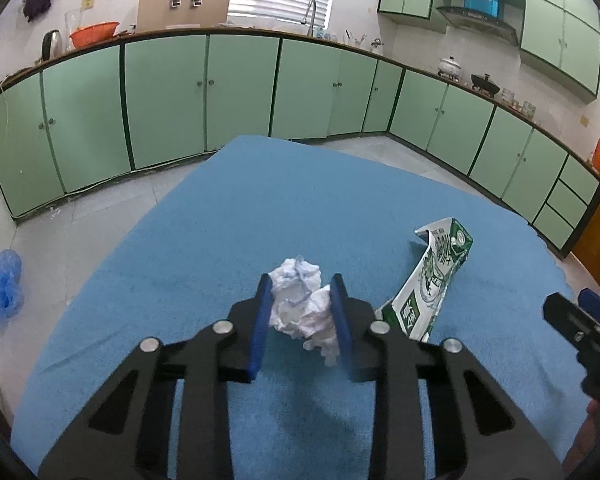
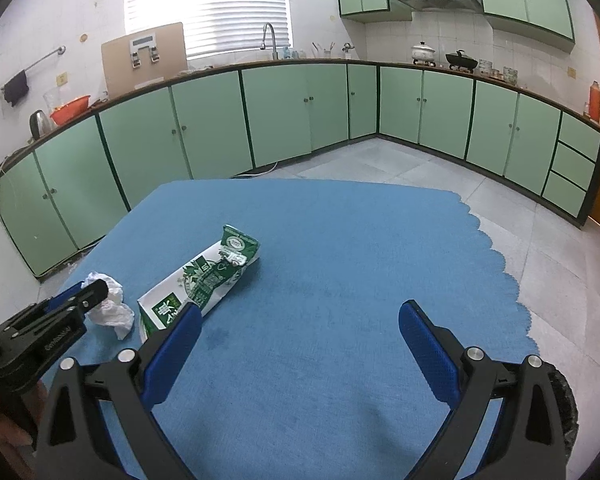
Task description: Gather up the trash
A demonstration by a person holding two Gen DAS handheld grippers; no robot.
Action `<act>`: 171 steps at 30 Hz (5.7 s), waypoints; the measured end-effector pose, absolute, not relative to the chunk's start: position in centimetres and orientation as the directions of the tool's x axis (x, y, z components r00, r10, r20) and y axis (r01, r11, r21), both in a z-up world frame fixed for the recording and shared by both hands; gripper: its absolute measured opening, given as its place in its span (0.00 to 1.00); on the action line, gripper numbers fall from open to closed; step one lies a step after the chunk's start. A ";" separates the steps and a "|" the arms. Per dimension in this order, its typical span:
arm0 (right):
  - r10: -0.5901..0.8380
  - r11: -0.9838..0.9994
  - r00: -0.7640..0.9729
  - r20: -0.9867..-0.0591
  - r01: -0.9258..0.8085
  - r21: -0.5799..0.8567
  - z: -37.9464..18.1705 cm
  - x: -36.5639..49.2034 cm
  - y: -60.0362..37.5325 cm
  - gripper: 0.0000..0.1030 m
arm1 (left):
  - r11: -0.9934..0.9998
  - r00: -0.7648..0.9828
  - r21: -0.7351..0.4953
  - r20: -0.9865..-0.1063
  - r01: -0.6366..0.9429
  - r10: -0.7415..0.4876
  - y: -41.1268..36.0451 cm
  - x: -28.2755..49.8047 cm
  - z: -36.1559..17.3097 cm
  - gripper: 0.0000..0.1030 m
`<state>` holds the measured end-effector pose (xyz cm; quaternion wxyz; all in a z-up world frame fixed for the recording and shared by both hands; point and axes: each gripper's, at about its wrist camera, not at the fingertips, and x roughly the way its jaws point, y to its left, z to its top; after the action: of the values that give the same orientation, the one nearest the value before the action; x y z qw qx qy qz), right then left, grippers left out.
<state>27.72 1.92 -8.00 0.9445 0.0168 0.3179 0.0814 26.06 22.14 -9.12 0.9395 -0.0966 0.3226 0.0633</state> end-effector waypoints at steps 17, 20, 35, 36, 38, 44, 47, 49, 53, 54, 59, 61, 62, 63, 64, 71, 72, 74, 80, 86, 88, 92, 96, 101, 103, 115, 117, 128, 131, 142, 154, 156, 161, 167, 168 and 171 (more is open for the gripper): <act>0.204 0.977 0.755 -0.624 -0.202 0.075 -9.7 28.7 8.9 0.94 | 0.973 0.784 -0.083 -0.609 -0.215 0.122 25.8 23.3 -8.6 0.18; 0.208 0.976 0.752 -0.625 -0.206 0.076 -9.7 28.8 9.8 0.94 | 0.972 0.780 -0.080 -0.613 -0.219 0.125 26.2 23.4 -8.7 0.18; 0.143 0.986 0.689 -0.711 -0.160 0.043 -11.5 31.5 12.6 0.93 | 0.971 0.773 -0.109 -0.626 -0.215 0.101 27.2 23.5 -9.1 0.18; 0.143 0.987 0.688 -0.711 -0.156 0.046 -11.4 31.5 12.4 0.93 | 0.971 0.773 -0.108 -0.627 -0.214 0.101 27.2 23.5 -9.1 0.18; 0.125 0.989 0.693 -0.710 -0.147 0.031 -11.3 31.3 11.6 0.92 | 0.972 0.774 -0.105 -0.626 -0.212 0.101 27.2 23.6 -9.1 0.18; 0.055 0.994 0.696 -0.716 -0.105 -0.025 -11.1 30.2 9.8 0.92 | 0.974 0.773 -0.092 -0.626 -0.209 0.106 27.2 23.6 -9.3 0.18; 0.061 0.994 0.688 -0.723 -0.105 -0.017 -11.3 30.3 9.8 0.92 | 0.974 0.771 -0.092 -0.627 -0.209 0.106 27.3 23.6 -9.5 0.18; 0.071 0.994 0.685 -0.725 -0.109 -0.006 -11.4 30.9 10.4 0.91 | 0.974 0.771 -0.090 -0.628 -0.209 0.108 27.2 23.7 -9.5 0.18; 0.073 0.994 0.663 -0.745 -0.111 -0.002 -12.1 31.7 11.3 0.72 | 0.974 0.768 -0.084 -0.631 -0.209 0.110 27.0 23.7 -9.5 0.18; 0.078 0.994 0.654 -0.752 -0.113 0.005 -12.3 31.8 11.4 0.60 | 0.975 0.767 -0.082 -0.631 -0.209 0.111 27.0 23.7 -9.5 0.18; 0.141 0.988 0.646 -0.750 -0.139 0.065 -12.2 31.2 10.4 0.47 | 0.975 0.767 -0.074 -0.631 -0.211 0.118 26.7 23.6 -9.5 0.18; 0.135 0.988 0.659 -0.740 -0.142 0.054 -11.9 30.6 9.7 0.46 | 0.975 0.767 -0.076 -0.631 -0.208 0.115 26.7 23.6 -9.4 0.18; 0.133 0.988 0.663 -0.736 -0.144 0.049 -11.7 30.2 9.4 0.46 | 0.976 0.769 -0.078 -0.630 -0.205 0.111 26.6 23.6 -9.4 0.18; 0.134 0.988 0.665 -0.734 -0.146 0.048 -11.6 29.9 9.0 0.46 | 0.977 0.770 -0.080 -0.629 -0.200 0.106 26.3 23.5 -9.4 0.18; 0.136 0.988 0.666 -0.734 -0.149 0.048 -11.5 29.5 8.6 0.46 | 0.978 0.770 -0.081 -0.629 -0.194 0.101 26.1 23.5 -9.4 0.18; 0.143 0.984 0.664 -0.734 -0.178 0.031 -10.6 26.8 5.1 0.45 | 0.987 0.776 -0.097 -0.630 -0.125 0.036 23.2 23.1 -9.0 0.17; 0.146 0.983 0.661 -0.736 -0.179 0.035 -10.6 26.2 4.3 0.45 | 0.988 0.777 -0.099 -0.629 -0.118 0.030 22.7 23.0 -9.0 0.17; 0.143 0.983 0.663 -0.735 -0.178 0.030 -10.4 25.5 3.1 0.45 | 0.990 0.778 -0.104 -0.628 -0.095 0.009 21.6 22.8 -8.8 0.17; 0.120 0.987 0.645 -0.755 -0.158 0.022 -10.7 24.3 0.0 0.46 | 0.993 0.774 -0.113 -0.631 -0.025 -0.052 17.7 22.4 -8.7 0.17; 0.127 0.989 0.647 -0.752 -0.142 0.046 -10.7 24.6 -1.6 0.47 | 0.995 0.764 -0.103 -0.640 0.020 -0.082 14.4 22.0 -9.3 0.17; 0.131 0.990 0.648 -0.750 -0.132 0.060 -10.9 24.3 -2.8 0.47 | 0.996 0.761 -0.089 -0.644 0.027 -0.078 13.8 22.2 -9.7 0.17; 0.141 0.990 0.646 -0.750 -0.107 0.093 -11.4 24.7 -4.5 0.59 | 0.997 0.762 -0.076 -0.644 0.024 -0.067 13.4 22.5 -10.0 0.17; 0.139 0.990 0.639 -0.757 -0.099 0.098 -11.8 26.0 -4.6 0.59 | 0.997 0.762 -0.070 -0.645 0.021 -0.062 13.2 22.8 -10.1 0.17; 0.172 0.985 0.608 -0.775 -0.091 0.147 -12.6 27.0 -5.0 0.34 | 0.998 0.761 -0.060 -0.647 0.026 -0.059 13.3 22.8 -10.0 0.17; 0.181 0.983 0.616 -0.767 -0.094 0.157 -12.4 26.6 -5.4 0.33 | 0.998 0.761 -0.061 -0.646 0.031 -0.063 13.1 22.8 -9.8 0.17; 0.174 0.981 0.688 -0.705 -0.058 0.186 -7.4 22.8 -11.6 0.33 | 0.983 0.790 -0.090 -0.586 0.157 -0.180 6.9 22.3 -6.2 0.16; 0.157 0.982 0.700 -0.696 -0.036 0.185 -6.4 21.8 -13.6 0.33 | 0.977 0.791 -0.095 -0.574 0.190 -0.210 5.0 22.1 -5.6 0.16; 0.008 0.979 0.735 -0.678 0.134 0.156 -4.8 17.1 -24.0 0.33 | 0.905 0.737 -0.138 -0.539 0.401 -0.409 -8.3 20.4 -4.5 0.16; -0.029 0.971 0.729 -0.684 0.183 0.154 -5.3 16.1 -26.7 0.33 | 0.880 0.708 -0.149 -0.541 0.451 -0.454 -11.7 19.9 -5.3 0.16; -0.112 0.941 0.660 -0.743 0.311 0.135 -9.3 15.0 -33.8 0.34 | 0.820 0.597 -0.174 -0.607 0.545 -0.525 -19.0 20.9 -9.4 0.23; -0.180 0.914 0.606 -0.775 0.394 0.095 -12.5 15.0 -36.4 0.67 | 0.803 0.556 -0.225 -0.618 0.552 -0.556 -19.2 22.1 -10.2 0.62; -0.194 0.915 0.610 -0.768 0.396 0.083 -12.0 15.0 -36.1 0.72 | 0.801 0.557 -0.238 -0.610 0.550 -0.564 -18.9 22.1 -9.7 0.65; -0.230 0.918 0.626 -0.745 0.393 0.047 -10.6 14.3 -35.8 0.85 | 0.809 0.591 -0.232 -0.580 0.540 -0.561 -17.6 21.2 -8.0 0.70; -0.257 0.921 0.642 -0.723 0.390 0.020 -8.8 13.4 -34.4 0.94 | 0.845 0.651 -0.208 -0.556 0.492 -0.516 -14.5 19.9 -5.5 0.80; -0.252 0.923 0.641 -0.725 0.384 0.019 -8.5 13.2 -33.9 0.94 | 0.851 0.658 -0.203 -0.556 0.485 -0.508 -14.1 19.6 -5.1 0.81; -0.233 0.933 0.650 -0.723 0.360 0.022 -7.9 12.6 -33.0 0.94 | 0.870 0.683 -0.174 -0.557 0.461 -0.473 -12.7 18.5 -4.3 0.83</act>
<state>12.56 -32.98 -7.86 0.9045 0.0821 0.3850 -0.1640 18.49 -12.74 -4.35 0.9172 -0.0099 0.3064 -0.2544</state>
